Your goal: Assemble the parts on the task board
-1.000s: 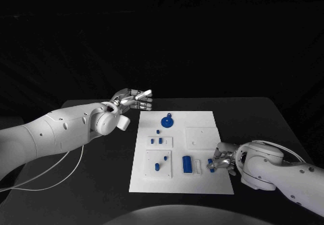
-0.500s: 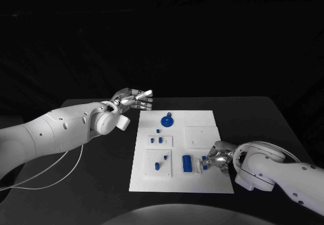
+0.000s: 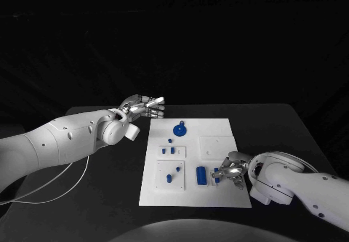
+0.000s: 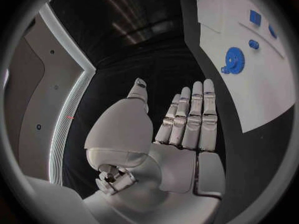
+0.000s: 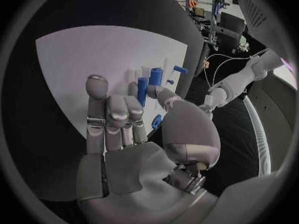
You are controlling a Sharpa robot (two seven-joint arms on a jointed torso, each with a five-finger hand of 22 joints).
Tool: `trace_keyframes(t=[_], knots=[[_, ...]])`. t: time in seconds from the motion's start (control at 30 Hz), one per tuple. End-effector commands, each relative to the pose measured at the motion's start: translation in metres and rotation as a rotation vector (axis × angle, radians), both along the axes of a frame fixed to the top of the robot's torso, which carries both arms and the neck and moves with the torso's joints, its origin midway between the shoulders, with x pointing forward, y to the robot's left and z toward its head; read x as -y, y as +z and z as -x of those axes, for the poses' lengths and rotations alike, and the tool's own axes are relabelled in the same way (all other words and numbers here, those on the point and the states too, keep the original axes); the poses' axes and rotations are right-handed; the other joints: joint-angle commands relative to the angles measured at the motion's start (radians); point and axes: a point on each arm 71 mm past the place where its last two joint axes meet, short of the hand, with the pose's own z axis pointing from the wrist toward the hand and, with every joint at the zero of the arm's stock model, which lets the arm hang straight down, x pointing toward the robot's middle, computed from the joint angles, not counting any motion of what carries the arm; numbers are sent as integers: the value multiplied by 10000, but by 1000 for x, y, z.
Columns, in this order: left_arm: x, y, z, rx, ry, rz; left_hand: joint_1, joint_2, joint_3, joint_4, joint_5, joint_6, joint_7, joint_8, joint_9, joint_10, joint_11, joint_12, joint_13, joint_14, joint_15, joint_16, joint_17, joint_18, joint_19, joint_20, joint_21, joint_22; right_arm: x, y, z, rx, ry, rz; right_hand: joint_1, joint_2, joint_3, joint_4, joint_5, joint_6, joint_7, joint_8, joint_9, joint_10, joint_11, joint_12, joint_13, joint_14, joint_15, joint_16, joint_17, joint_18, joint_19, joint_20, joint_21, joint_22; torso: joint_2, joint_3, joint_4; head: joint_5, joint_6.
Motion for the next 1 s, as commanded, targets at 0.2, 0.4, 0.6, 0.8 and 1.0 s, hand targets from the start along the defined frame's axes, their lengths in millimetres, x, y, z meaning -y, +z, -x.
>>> trace_keyframes(t=[0.2, 0.4, 0.6, 0.8, 1.0], knots=[[4, 1, 1, 36, -233, 91, 17, 54, 0, -105, 76, -65, 6, -33, -13, 24, 30, 1, 12, -43, -20, -38, 18, 78, -22, 59, 75, 9, -4, -4, 1, -196, 651, 644, -41, 60, 1794, -1973, 39, 32, -50, 31, -62, 76, -70, -53, -10, -3, -36, -58, -6, 86, 383, 28, -59, 46, -1, 4, 1, 14, -15], [4, 1, 1, 31, -238, 90, 17, 54, 0, -105, 76, -65, 6, -33, -13, 24, 30, 1, 12, -43, -20, -38, 18, 78, -22, 59, 75, 9, -7, -6, 2, -154, 786, 781, -16, 63, 1764, -1993, 61, 46, -48, 29, -96, 75, -69, -53, -12, -7, -33, -65, -10, 80, 384, 30, -54, 69, -2, 5, -12, 19, -1], [6, 0, 1, -11, -317, 111, -5, 120, -32, -173, 79, 2, 0, -26, -8, 29, 28, 2, 12, -39, -21, -37, 20, 79, -26, 59, 83, 8, -8, -8, 0, -43, 839, 901, -6, 70, 1726, -1982, 21, 43, -47, 30, -132, 63, -67, -76, -28, -5, -32, -65, -9, 81, 383, 30, -75, 80, 6, 6, -13, 51, 24], [6, 0, 1, -33, -353, 108, -5, 120, -32, -173, 79, 2, 0, -26, -8, 29, 28, 2, 12, -39, -21, -37, 20, 79, -26, 59, 83, 8, -10, -10, -1, 4, 812, 876, -16, 82, 1644, -1955, -51, 31, -53, 34, -114, 63, -63, -79, -33, -6, -29, -86, -23, 81, 389, 33, -107, 82, -5, 19, -23, 91, 15], [5, 0, 1, -48, -352, 99, -43, 174, -89, -242, 73, -66, 7, -34, -14, 24, 31, 1, 11, -37, -22, -37, 21, 77, -28, 60, 92, 7, -11, -11, -3, 40, 770, 840, 43, 135, 1211, -1838, -1015, -2, -98, 48, 22, 89, -64, -92, -60, 11, -13, -105, -40, 72, 398, 53, -195, 41, -4, 15, -25, 100, 26]])
